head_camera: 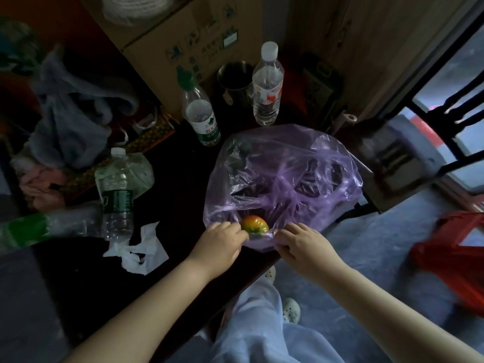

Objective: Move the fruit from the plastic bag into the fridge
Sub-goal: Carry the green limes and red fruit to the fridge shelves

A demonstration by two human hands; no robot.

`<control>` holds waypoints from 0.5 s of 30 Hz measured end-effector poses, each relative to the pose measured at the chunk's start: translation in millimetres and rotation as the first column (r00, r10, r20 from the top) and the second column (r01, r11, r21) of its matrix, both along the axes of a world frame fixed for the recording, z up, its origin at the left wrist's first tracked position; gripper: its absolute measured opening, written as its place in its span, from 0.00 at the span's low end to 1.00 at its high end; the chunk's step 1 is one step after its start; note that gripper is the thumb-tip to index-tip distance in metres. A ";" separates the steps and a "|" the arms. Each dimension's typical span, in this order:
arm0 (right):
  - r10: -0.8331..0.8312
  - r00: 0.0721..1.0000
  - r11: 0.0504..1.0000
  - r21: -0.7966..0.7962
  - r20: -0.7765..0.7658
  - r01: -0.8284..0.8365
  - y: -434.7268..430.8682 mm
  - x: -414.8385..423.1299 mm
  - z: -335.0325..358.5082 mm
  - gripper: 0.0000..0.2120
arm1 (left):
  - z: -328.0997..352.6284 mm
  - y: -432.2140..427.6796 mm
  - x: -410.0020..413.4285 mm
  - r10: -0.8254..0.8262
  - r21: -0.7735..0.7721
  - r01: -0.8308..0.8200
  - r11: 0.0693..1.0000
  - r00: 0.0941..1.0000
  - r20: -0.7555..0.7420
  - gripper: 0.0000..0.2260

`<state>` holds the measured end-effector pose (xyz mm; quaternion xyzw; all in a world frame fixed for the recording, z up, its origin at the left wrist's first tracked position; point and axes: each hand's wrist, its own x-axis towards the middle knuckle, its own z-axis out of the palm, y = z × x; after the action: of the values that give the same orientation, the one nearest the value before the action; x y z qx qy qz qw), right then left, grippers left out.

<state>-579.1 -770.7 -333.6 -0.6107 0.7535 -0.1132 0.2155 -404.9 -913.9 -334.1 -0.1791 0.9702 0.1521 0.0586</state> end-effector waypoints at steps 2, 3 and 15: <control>-0.013 1.000 0.999 0.038 0.014 0.012 0.1 3.2 0.0 0.14 | -1.4 1.2 2.9 0.005 0.007 -0.005 1.000 1.000 0.004 0.08; -0.028 0.999 0.999 0.037 0.018 0.027 -1.0 4.5 1.0 0.15 | -1.1 1.7 4.7 0.009 0.010 -0.009 1.000 1.000 0.000 0.05; -0.122 0.987 0.993 0.011 0.109 0.121 -61.6 19.9 -5.5 0.12 | 9.6 -37.2 -35.9 0.261 0.039 -0.260 0.965 0.965 -0.008 0.14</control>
<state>-559.2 -832.4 -339.0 -0.5561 0.7767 -0.1575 0.2505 -440.7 -951.1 -324.5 -0.3030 0.9356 0.1779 0.0353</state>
